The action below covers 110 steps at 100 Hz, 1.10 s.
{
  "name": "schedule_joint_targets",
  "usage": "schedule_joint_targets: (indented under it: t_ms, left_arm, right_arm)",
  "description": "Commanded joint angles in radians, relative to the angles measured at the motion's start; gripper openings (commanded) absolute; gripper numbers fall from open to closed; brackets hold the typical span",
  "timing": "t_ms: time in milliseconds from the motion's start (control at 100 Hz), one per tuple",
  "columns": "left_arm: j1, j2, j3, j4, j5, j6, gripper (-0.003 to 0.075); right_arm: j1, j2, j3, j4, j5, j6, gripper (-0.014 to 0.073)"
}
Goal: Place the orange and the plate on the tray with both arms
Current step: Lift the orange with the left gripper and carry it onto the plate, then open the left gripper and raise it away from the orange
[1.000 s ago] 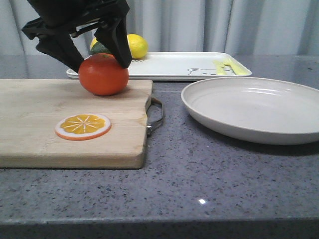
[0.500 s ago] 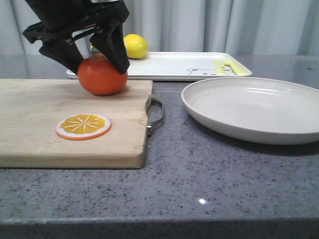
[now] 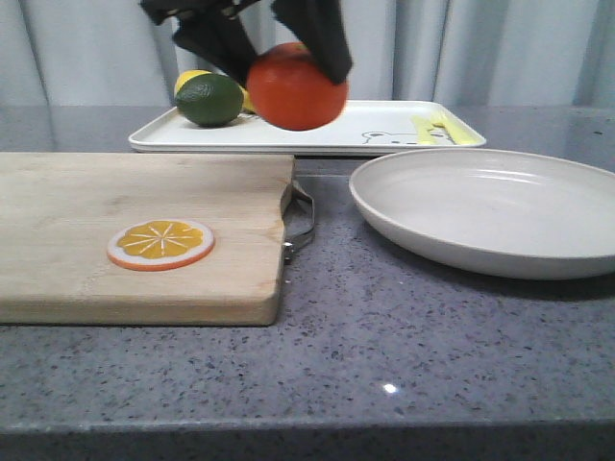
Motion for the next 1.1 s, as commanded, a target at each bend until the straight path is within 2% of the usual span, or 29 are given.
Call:
schedule_joint_targets:
  t_ms: [0, 330, 600, 670, 860, 1090]
  left_arm:
    - [-0.053, -0.011, -0.070, -0.032, -0.039, 0.002, 0.0368]
    - [-0.211, 0.160, -0.246, -0.063, -0.021, 0.002, 0.0368]
    - [-0.237, 0.200, -0.260, -0.065, -0.023, 0.002, 0.0372]
    - [-0.237, 0.200, -0.260, -0.065, -0.023, 0.002, 0.0401]
    - [-0.237, 0.200, -0.260, -0.058, -0.019, 0.004, 0.0540]
    - [-0.237, 0.200, -0.260, -0.044, -0.019, 0.004, 0.0558]
  right_arm:
    - [-0.007, 0.007, -0.037, -0.009, -0.076, -0.005, -0.0067]
    - [-0.007, 0.007, -0.037, -0.009, -0.076, -0.005, -0.0067]
    - [-0.007, 0.007, -0.037, -0.009, -0.076, -0.005, -0.0067]
    - [-0.007, 0.007, -0.037, -0.009, -0.076, -0.005, -0.0067]
    - [-0.007, 0.007, -0.037, -0.009, -0.076, -0.005, -0.0067]
    - [-0.007, 0.007, -0.037, -0.009, -0.076, -0.005, -0.0067]
